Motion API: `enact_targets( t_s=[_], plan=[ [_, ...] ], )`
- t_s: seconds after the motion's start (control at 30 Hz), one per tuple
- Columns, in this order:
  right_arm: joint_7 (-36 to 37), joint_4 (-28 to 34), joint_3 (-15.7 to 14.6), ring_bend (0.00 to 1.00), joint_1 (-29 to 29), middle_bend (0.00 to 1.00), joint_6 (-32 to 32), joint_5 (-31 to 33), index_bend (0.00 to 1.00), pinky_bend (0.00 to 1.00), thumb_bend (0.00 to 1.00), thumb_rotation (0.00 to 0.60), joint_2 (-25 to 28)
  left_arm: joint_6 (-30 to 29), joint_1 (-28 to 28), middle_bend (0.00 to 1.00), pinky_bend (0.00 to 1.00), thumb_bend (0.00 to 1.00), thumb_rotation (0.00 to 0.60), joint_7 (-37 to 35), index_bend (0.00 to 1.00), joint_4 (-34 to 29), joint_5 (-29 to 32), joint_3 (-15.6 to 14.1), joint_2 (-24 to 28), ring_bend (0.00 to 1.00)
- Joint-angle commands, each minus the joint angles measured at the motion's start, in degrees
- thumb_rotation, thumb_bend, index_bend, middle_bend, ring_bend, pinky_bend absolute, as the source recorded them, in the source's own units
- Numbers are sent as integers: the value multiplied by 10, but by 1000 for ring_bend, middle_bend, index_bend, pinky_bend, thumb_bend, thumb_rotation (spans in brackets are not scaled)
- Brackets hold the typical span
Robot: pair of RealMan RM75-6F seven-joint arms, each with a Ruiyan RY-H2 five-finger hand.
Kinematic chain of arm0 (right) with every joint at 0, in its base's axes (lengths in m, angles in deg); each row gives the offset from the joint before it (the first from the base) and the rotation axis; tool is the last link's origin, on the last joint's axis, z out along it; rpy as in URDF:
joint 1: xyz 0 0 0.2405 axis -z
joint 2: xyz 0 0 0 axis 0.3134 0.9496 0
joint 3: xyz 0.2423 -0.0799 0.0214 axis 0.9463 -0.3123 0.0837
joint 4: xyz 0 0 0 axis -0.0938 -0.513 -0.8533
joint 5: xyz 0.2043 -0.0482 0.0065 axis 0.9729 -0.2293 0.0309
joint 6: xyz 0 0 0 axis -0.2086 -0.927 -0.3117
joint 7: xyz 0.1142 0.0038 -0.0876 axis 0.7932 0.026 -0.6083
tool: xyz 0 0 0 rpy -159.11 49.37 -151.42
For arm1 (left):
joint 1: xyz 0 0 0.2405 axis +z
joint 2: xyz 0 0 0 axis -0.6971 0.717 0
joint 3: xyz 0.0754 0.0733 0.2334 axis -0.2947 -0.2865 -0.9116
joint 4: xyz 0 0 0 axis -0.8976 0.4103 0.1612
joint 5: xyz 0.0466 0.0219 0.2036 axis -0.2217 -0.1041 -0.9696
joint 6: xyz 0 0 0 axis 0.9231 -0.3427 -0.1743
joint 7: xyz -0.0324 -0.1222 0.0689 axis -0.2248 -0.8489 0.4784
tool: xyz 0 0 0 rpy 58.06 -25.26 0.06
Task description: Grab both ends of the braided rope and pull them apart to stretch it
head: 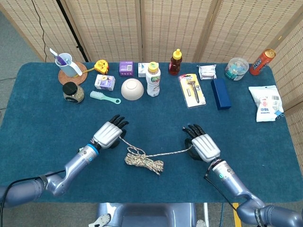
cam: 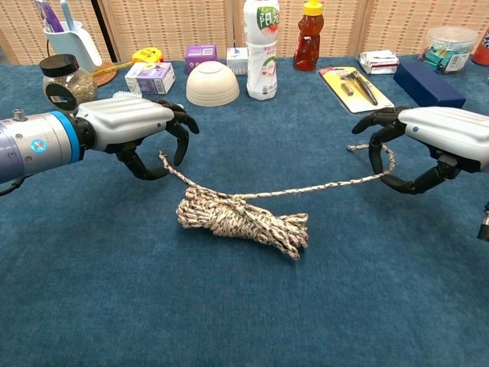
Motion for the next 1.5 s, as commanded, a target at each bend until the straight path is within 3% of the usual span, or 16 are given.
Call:
enact_targets(
  t_s=[0.03,1.5],
  plan=[
    [3,-2,0,0,0,149,1,0,608,0,500,600,0,3,-5,170,0,360,600,7,505,12,6,-1,-12,43],
    [19,-12,2,0,5,157,3,2,612,0,504,600,1,4,-28,170,0,361,600,23,542,49,47,-3,-56,41]
  ],
)
